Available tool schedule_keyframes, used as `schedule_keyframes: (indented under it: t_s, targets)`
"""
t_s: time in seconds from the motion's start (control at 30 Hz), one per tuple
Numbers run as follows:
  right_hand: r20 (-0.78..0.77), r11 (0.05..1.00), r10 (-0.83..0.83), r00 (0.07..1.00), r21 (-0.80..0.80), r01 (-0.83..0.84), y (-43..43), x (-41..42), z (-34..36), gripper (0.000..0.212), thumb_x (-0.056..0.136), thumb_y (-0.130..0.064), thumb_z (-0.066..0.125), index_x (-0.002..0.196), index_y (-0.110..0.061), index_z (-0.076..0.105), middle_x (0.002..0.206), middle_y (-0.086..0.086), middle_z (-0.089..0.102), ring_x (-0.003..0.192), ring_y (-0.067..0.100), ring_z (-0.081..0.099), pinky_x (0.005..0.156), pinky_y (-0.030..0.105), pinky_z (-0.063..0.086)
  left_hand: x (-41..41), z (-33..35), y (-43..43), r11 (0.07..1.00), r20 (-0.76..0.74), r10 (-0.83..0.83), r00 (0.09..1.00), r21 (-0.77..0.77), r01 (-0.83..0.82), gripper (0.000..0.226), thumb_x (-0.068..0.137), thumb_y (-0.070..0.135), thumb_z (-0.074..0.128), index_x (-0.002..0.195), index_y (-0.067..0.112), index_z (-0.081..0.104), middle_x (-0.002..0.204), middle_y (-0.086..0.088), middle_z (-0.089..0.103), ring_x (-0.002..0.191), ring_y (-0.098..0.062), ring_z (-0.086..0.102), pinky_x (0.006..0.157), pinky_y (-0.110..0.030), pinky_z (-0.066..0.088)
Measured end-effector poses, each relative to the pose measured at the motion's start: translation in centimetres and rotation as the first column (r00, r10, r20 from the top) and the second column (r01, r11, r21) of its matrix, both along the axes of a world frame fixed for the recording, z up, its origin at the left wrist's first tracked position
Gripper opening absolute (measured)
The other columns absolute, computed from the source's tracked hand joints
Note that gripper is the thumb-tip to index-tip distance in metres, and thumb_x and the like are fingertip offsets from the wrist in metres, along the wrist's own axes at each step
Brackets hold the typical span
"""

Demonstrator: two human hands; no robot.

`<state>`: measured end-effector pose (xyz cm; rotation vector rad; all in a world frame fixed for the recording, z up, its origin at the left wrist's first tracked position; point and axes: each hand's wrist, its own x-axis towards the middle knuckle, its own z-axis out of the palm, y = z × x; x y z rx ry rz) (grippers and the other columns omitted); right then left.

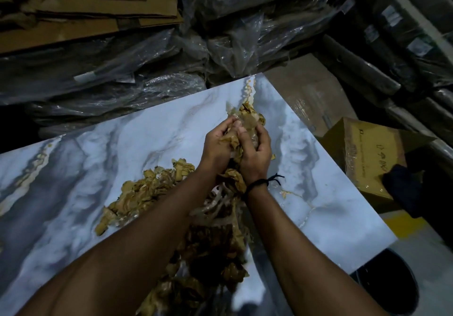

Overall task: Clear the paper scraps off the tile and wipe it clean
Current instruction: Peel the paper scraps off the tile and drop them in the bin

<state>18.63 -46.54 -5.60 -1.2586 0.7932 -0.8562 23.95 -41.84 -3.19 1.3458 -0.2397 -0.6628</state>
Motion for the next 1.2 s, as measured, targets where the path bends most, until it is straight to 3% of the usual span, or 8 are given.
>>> schedule_keyframes:
  t_s: [0.23,0.43,0.6,0.77,0.87,1.0,1.13,1.2]
  targets:
    - [0.065,0.996,0.003,0.998,0.091,-0.009,-1.2,0.7,3.1,0.054,0.063,-0.056,0.072,0.108,-0.026,0.067,0.122,0.004,0.064,0.114,0.018,0.061,0.099,0.044,0.049,-0.7,4.7,-1.0,0.995,0.094,0.095,0.991,0.004,-0.095,0.015,0.092,0.014,0.058,0.102,0.02,0.068,0.102,-0.005,0.071,0.097,-0.02,0.066,0.093,-0.037,0.052]
    - [0.144,0.999,0.019,0.989,0.039,-0.024,-2.8,1.0,8.4,0.049,0.061,-0.052,0.073,0.101,-0.025,0.069,0.117,0.009,0.068,0.109,0.023,0.064,0.096,0.043,0.052,-0.7,9.6,-2.2,0.989,0.11,0.145,0.983,-0.06,-0.139,0.016,0.09,0.012,0.06,0.101,0.023,0.066,0.098,-0.004,0.07,0.098,-0.023,0.065,0.096,-0.041,0.05]
    - [0.159,0.999,-0.03,0.987,0.041,0.024,-3.1,-1.9,10.3,0.046,0.062,-0.046,0.075,0.101,-0.023,0.068,0.117,0.013,0.067,0.109,0.027,0.063,0.093,0.041,0.053,-3.5,11.2,-2.7,0.993,0.114,0.088,0.99,-0.091,-0.077,0.018,0.092,0.011,0.057,0.104,0.023,0.065,0.094,0.003,0.069,0.093,-0.016,0.065,0.091,-0.03,0.052]
    - [0.143,0.993,-0.107,0.984,0.058,0.1,-2.6,-6.8,9.6,0.017,0.076,-0.029,0.074,0.09,-0.03,0.063,0.114,0.012,0.067,0.107,0.028,0.063,0.091,0.039,0.053,-7.8,10.1,-2.4,0.997,0.072,0.015,0.997,-0.08,-0.009,0.031,0.088,0.016,0.061,0.116,0.002,0.064,0.114,-0.013,0.067,0.108,-0.027,0.063,0.099,-0.042,0.049]
    - [0.131,0.985,-0.166,0.977,0.076,0.157,-2.3,-10.3,8.9,0.019,0.075,-0.035,0.075,0.089,-0.033,0.062,0.119,0.012,0.065,0.111,0.025,0.062,0.093,0.036,0.053,-10.9,9.7,-2.4,0.998,0.083,-0.029,0.996,-0.058,0.034,0.028,0.092,0.01,0.056,0.117,0.0,0.063,0.112,-0.01,0.067,0.103,-0.023,0.064,0.094,-0.034,0.051]
    - [0.096,0.962,-0.272,0.958,0.044,0.269,-3.4,-15.6,8.5,0.032,0.065,-0.049,0.074,0.092,-0.034,0.065,0.119,0.01,0.066,0.113,0.024,0.062,0.096,0.04,0.051,-15.8,9.3,-4.1,0.99,0.089,-0.13,0.987,-0.038,0.134,0.032,0.093,0.006,0.054,0.124,-0.001,0.057,0.106,-0.005,0.064,0.091,-0.012,0.061,0.074,-0.011,0.05]
    - [0.088,0.921,-0.389,0.917,0.03,0.388,-5.9,-21.8,7.9,0.026,0.078,-0.035,0.073,0.101,-0.027,0.064,0.12,0.011,0.065,0.115,0.026,0.06,0.094,0.036,0.051,-21.4,8.9,-7.0,0.968,0.048,-0.247,0.968,-0.027,0.248,0.033,0.092,0.01,0.057,0.124,0.002,0.058,0.11,-0.008,0.065,0.098,-0.015,0.061,0.079,-0.015,0.051]
    - [0.067,0.894,-0.449,0.891,0.046,0.446,-7.4,-25.1,7.3,0.038,0.072,-0.043,0.073,0.104,-0.025,0.065,0.12,0.01,0.065,0.114,0.024,0.061,0.093,0.036,0.051,-24.6,8.6,-8.7,0.951,0.052,-0.308,0.95,-0.016,0.31,0.029,0.092,0.01,0.056,0.121,0.009,0.06,0.104,-0.005,0.065,0.095,-0.014,0.061,0.079,-0.017,0.051]
